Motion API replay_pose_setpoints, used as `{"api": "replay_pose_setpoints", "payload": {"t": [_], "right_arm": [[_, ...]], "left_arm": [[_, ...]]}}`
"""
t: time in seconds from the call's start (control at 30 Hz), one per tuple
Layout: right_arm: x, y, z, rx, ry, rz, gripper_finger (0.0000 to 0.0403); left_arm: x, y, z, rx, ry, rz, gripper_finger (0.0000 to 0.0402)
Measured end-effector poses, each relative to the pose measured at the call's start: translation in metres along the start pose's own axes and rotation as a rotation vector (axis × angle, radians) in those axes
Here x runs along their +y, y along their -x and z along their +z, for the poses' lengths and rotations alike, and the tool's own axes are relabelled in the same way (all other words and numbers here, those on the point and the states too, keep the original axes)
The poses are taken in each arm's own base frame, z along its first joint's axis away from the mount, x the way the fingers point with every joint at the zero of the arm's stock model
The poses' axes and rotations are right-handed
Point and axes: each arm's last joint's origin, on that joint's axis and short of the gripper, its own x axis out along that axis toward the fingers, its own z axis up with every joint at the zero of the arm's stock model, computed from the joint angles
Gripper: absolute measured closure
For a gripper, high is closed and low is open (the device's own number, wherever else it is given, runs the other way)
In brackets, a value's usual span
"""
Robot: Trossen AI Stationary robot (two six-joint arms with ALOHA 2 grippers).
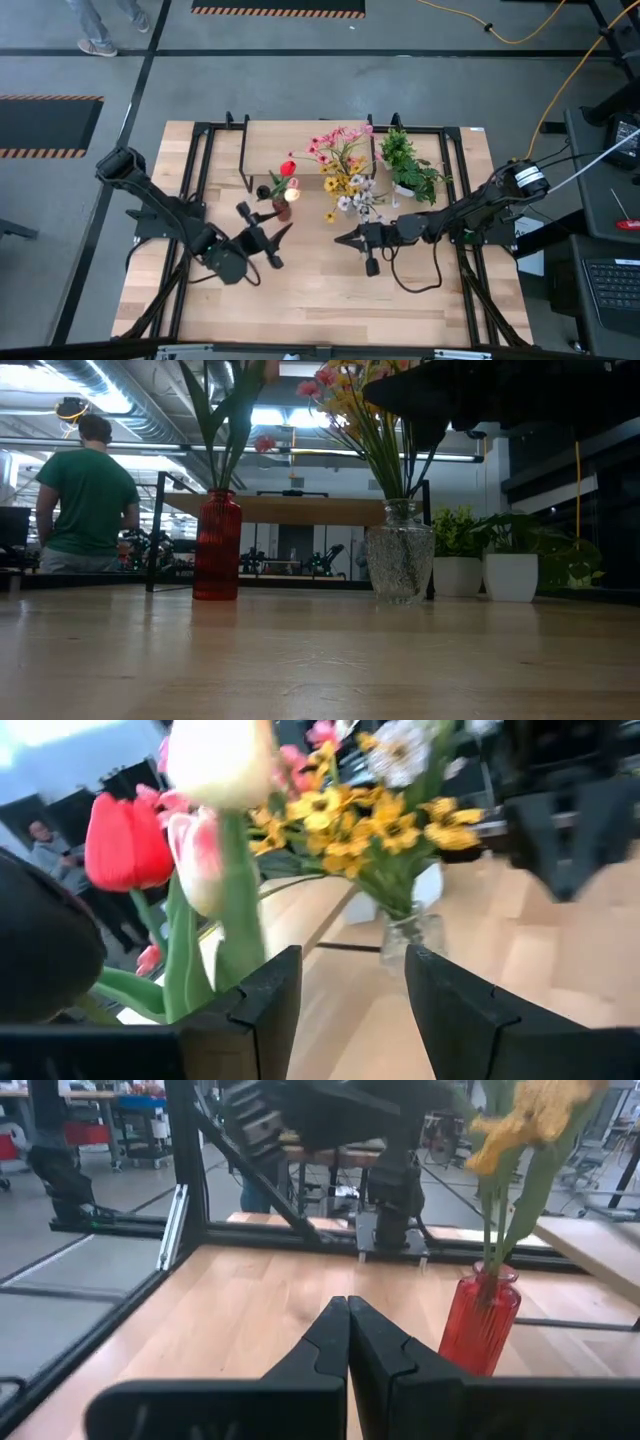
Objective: Pick and place flowers into a vace then onto a shelf
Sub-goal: Put the yellow flower into the red flower vase, then return to Home Position
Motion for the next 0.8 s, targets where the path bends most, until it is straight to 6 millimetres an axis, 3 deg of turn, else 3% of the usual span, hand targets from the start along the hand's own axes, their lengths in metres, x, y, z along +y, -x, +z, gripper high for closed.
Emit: {"api": "replay_pose_setpoints", "payload": {"t": [0.3, 0.53, 0.7, 0.8], "right_arm": [[0.007, 0.0, 0.017, 0.116, -0.027, 0.021, 0.0398], [0.028, -0.01, 0.04, 0.231, -0.01, 0.076, 0.0398], [0.046, -0.007, 0.055, 0.277, 0.029, 0.135, 0.0398], [0.054, 0.001, 0.056, 0.324, 0.045, 0.164, 0.0398]], "left_arm": [[-0.013, 0.039, 0.005, -0.047, -0.001, -0.195, 0.0248], [-0.019, 0.059, 0.003, -0.006, -0.002, -0.58, 0.0316], [-0.006, 0.066, -0.007, 0.055, 0.0, -0.635, 0.0388], [0.004, 0.07, -0.021, 0.07, 0.048, -0.667, 0.0397]]}}
